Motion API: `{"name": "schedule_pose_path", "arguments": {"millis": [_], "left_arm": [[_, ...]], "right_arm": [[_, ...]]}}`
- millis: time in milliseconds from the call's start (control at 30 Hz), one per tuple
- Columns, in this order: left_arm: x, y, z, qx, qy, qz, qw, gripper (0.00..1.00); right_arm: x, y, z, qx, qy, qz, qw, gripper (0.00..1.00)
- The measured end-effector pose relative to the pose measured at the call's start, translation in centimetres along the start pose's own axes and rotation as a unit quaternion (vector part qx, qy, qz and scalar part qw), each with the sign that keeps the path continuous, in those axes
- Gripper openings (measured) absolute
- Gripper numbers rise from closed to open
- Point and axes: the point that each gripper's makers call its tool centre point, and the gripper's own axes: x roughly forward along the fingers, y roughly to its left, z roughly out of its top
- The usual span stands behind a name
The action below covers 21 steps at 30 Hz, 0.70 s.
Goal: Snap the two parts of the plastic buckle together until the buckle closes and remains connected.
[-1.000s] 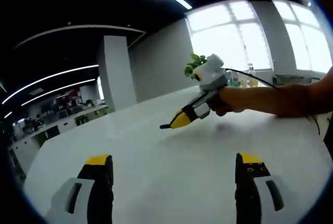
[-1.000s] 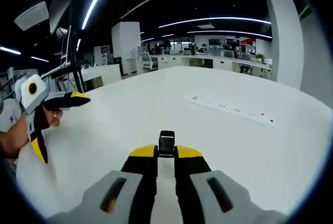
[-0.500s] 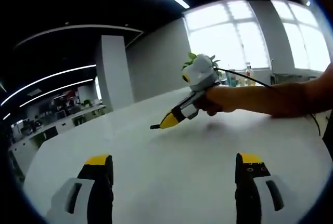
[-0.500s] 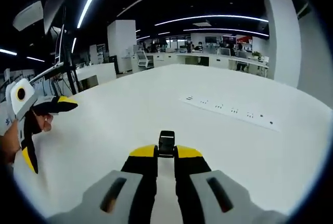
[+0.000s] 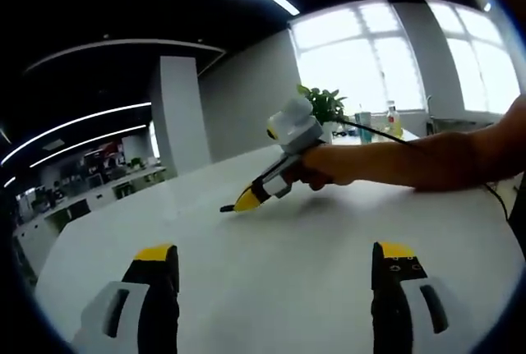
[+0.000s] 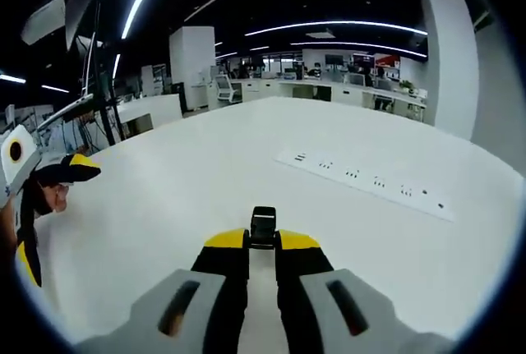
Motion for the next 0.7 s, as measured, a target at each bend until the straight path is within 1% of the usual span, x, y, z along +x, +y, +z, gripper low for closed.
{"name": "schedule_pose_path", "arguments": {"millis": [100, 133, 167, 267, 300, 367, 400, 500, 567, 600, 700], "left_arm": [[0.0, 0.1, -0.1, -0.002, 0.001, 0.001, 1.0000, 0.99], [0.0, 0.5, -0.1, -0.004, 0.001, 0.001, 1.0000, 0.99], [0.1, 1.0, -0.1, -0.005, 0.000, -0.001, 1.0000, 0.99], [0.2, 1.3, -0.1, -0.006, 0.001, -0.001, 1.0000, 0.99], [0.1, 0.9, -0.1, -0.006, 0.001, -0.002, 1.0000, 0.99], [0.2, 0.9, -0.1, -0.008, 0.000, -0.002, 1.0000, 0.99], [0.2, 0.9, -0.1, -0.009, 0.000, -0.002, 1.0000, 0.99], [0.3, 0.7, -0.1, -0.010, 0.001, -0.003, 0.9999, 0.99], [0.3, 0.7, -0.2, -0.010, 0.003, -0.002, 0.9999, 0.99], [0.3, 0.7, -0.3, -0.008, 0.005, -0.002, 1.0000, 0.99], [0.3, 0.7, -0.4, -0.007, 0.008, 0.001, 0.9999, 0.99]], "right_arm": [[0.8, 0.3, 0.0, -0.005, 0.004, -0.002, 1.0000, 0.10], [0.8, 0.3, 0.0, -0.006, 0.007, -0.002, 1.0000, 0.10], [0.9, 0.5, 0.2, -0.006, 0.003, -0.002, 1.0000, 0.10], [0.9, 1.1, 0.3, -0.003, 0.002, -0.002, 1.0000, 0.10], [1.1, 0.8, 0.3, -0.002, 0.003, -0.003, 1.0000, 0.10], [1.3, 0.4, 0.2, -0.002, 0.006, -0.004, 1.0000, 0.10], [1.7, -0.1, 0.2, -0.005, 0.009, -0.007, 0.9999, 0.10], [1.6, 0.0, -0.2, -0.006, 0.015, -0.004, 0.9999, 0.10], [1.6, 0.4, -0.7, -0.007, 0.021, 0.001, 0.9998, 0.10], [1.8, 0.2, -0.7, -0.008, 0.022, 0.000, 0.9997, 0.10], [1.6, 0.3, -0.8, -0.007, 0.028, 0.008, 0.9995, 0.10]]}}
